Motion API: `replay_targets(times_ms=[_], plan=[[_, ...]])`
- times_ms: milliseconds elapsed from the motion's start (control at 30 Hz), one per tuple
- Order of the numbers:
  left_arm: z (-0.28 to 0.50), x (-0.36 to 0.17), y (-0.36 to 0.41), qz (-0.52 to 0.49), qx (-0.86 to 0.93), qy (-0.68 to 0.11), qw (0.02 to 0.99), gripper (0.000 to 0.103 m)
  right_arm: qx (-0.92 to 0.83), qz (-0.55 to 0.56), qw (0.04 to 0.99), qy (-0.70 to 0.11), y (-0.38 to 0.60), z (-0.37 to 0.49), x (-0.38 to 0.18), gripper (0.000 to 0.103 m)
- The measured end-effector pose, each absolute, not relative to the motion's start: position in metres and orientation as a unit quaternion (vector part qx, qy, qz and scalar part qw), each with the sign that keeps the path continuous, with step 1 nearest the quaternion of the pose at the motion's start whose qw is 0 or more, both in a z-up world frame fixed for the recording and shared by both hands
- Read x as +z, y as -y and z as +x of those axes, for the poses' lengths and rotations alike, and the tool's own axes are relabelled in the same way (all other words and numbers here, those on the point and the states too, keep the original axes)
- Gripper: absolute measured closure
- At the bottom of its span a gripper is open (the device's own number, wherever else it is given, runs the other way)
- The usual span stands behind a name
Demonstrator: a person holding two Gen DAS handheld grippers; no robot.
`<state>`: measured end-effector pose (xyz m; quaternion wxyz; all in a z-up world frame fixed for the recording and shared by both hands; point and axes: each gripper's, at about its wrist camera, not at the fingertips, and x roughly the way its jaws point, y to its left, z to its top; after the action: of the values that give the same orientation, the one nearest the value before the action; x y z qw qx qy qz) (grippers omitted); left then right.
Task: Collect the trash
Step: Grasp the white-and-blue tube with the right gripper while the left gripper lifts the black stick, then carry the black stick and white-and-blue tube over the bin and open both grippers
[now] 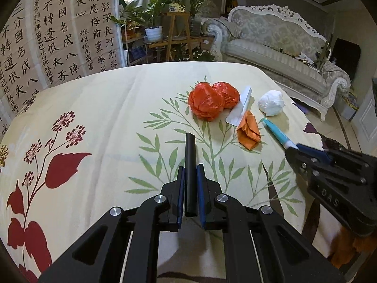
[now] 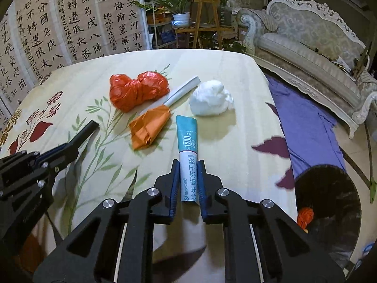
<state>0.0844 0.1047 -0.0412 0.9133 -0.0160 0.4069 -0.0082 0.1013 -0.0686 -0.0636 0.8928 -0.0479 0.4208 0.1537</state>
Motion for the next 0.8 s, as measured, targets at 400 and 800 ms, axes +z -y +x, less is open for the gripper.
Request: replay_targets(times_ms=[400,800], plan=[[0.051,-0.033,-0.093,-0.016,-0.012,-0.382,0.924,0.092,0.141,-0.031,0.903,-0.404,0.087,0.051,-0.055,0.089],[0.021,-0.022,-0.065,-0.016,-0.037,-0.357,0.933,0.092,0.111,-0.015,0.919,-0.377,0.117,0.008,-0.041,0.089]])
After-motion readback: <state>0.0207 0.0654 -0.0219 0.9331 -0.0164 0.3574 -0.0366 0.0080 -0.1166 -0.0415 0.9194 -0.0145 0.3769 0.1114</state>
